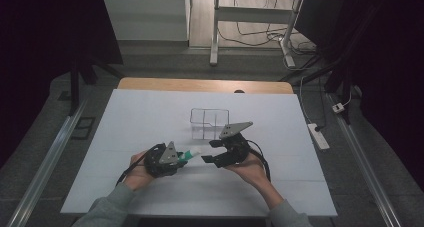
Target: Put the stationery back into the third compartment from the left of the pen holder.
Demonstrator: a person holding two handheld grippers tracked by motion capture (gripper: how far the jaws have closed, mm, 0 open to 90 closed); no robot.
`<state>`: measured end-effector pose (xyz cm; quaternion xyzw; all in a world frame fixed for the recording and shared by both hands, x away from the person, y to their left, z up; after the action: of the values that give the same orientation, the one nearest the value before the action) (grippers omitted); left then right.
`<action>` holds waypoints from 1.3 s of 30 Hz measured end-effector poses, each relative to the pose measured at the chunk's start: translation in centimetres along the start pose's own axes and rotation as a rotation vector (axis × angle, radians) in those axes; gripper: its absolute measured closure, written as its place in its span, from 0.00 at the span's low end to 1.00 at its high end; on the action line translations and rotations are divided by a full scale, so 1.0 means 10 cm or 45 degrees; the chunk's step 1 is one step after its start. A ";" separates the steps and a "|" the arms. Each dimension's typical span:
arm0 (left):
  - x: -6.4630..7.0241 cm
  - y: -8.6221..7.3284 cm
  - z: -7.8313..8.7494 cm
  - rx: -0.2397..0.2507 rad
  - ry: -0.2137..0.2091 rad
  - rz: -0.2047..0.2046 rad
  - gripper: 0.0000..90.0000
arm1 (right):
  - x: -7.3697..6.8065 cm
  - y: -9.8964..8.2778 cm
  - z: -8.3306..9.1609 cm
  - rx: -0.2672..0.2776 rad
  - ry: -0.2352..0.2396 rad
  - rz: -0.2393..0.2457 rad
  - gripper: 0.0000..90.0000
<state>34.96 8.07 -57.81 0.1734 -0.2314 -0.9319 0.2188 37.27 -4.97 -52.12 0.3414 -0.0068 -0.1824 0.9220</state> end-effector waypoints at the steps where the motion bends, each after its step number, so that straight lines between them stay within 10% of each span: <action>1: -0.01 0.00 0.01 0.006 0.002 0.008 0.72 | 0.01 0.00 0.00 0.009 -0.005 -0.006 0.39; 15: -0.13 0.08 0.15 0.186 -0.037 0.195 0.72 | 0.04 0.06 0.04 0.111 -0.044 -0.039 0.35; 39: 0.12 0.28 0.11 0.250 -0.086 0.140 0.72 | -0.07 0.15 -0.07 0.202 0.022 -0.089 0.37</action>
<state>34.40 5.69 -55.73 0.1495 -0.3378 -0.8967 0.2437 37.22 -3.23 -51.67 0.4149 -0.0012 -0.2102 0.8853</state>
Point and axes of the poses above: each handheld gripper's, and its own axes: z roughly backward along the jaws, y roughly out of its top, x roughly to its right, the point moved 10 cm from there along -z, roughly forward along the jaws, and after that the axes turned 12 degrees about -x, right-handed, at the moved point
